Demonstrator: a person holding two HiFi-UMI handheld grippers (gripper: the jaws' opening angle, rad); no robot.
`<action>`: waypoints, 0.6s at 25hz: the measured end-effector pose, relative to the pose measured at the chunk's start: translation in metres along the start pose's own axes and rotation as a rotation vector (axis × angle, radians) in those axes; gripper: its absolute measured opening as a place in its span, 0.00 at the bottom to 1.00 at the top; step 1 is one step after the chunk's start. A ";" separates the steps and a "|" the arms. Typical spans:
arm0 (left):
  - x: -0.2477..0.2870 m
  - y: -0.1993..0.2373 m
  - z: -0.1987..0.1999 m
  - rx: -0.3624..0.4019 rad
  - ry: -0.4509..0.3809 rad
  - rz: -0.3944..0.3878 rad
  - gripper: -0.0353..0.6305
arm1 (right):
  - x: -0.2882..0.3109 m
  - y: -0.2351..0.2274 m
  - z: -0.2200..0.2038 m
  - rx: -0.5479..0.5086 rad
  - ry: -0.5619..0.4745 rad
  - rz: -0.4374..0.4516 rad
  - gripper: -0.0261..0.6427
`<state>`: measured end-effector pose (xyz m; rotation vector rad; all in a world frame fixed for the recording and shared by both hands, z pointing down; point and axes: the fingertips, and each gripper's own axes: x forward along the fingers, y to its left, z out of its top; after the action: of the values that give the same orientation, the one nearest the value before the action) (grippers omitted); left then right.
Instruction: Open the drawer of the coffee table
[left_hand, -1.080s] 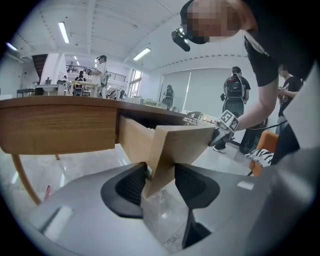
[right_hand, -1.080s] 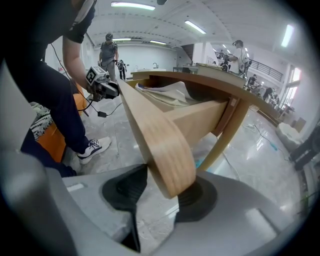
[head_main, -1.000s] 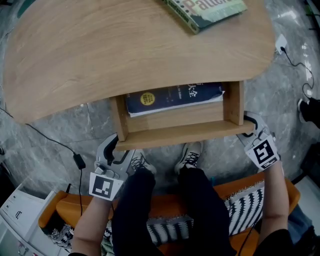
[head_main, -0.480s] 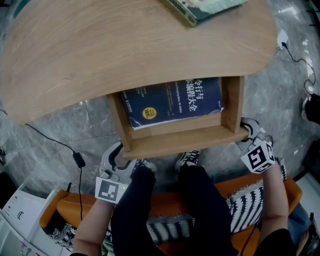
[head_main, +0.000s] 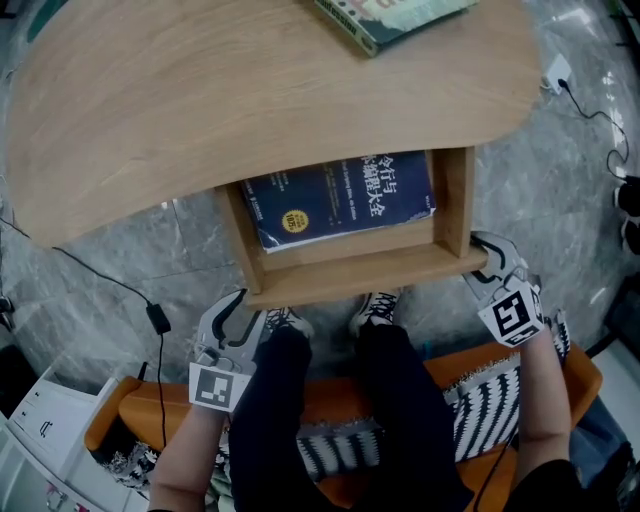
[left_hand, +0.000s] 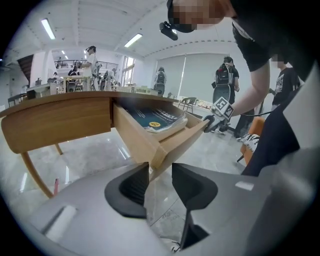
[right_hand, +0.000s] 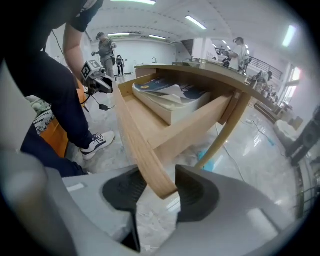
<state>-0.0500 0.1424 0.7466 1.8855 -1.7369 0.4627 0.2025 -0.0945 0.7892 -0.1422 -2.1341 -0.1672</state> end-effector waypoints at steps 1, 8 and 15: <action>-0.005 0.000 0.004 0.001 0.002 0.009 0.28 | -0.006 -0.001 0.000 0.013 0.004 -0.018 0.28; -0.037 -0.007 0.066 -0.010 -0.019 0.035 0.12 | -0.081 -0.005 0.016 0.313 -0.048 -0.160 0.18; -0.046 -0.039 0.160 0.005 -0.064 -0.028 0.06 | -0.123 0.018 0.127 0.442 -0.136 -0.133 0.04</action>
<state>-0.0331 0.0862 0.5865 1.9447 -1.7493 0.4007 0.1665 -0.0589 0.6188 0.2540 -2.2620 0.2444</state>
